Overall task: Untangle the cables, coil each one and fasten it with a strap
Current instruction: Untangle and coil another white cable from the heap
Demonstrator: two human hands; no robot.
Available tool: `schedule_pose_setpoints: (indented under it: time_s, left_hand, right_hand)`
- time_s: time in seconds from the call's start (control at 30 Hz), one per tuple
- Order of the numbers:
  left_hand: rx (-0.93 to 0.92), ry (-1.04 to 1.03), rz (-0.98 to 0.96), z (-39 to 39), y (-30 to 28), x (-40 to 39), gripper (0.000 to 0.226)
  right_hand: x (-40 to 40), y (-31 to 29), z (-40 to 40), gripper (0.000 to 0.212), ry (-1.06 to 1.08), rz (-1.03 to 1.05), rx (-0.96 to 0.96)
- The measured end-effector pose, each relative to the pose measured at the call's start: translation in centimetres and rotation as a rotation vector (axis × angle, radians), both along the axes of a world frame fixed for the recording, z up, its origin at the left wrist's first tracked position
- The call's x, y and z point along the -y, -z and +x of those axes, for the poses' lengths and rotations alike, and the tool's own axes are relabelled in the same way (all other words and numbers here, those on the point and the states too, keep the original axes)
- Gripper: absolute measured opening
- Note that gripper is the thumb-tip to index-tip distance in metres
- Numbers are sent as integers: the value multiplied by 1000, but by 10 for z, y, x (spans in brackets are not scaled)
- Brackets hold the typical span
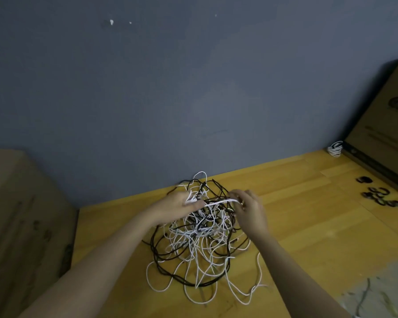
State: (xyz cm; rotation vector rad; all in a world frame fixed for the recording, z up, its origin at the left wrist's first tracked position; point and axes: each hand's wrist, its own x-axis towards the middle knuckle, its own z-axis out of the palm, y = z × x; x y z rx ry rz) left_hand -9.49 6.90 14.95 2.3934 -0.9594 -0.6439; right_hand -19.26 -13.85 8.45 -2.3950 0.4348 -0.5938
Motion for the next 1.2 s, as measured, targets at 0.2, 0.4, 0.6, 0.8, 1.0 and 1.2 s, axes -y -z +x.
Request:
schedule_pose_setpoints:
  time_s: [0.2,0.4,0.6,0.8,1.0,1.2]
  left_hand:
    - [-210,-144,-613,16,-54,11,30]
    - [-38,-279,-973,42,-160,53,45]
    - [39,-271,-1125,60,-227,64,33]
    - [-103,-229,-1142,51,-211,44,32]
    - [-333,-197,-1132,31,-190,17,39]
    - [-557,-102,-1282,12,-170,20,34]
  right_hand:
    - [20,-35,31,56,94,73,-450]
    - [22,-214,101,51,11,668,309]
    - [21,-355,118,41,-133,614,885]
    - [48,-266,125,26,-119,88,163]
    - [32,-232,93,42,-90,177,373]
    - [-4,-172,81,40,-118,-189,-127]
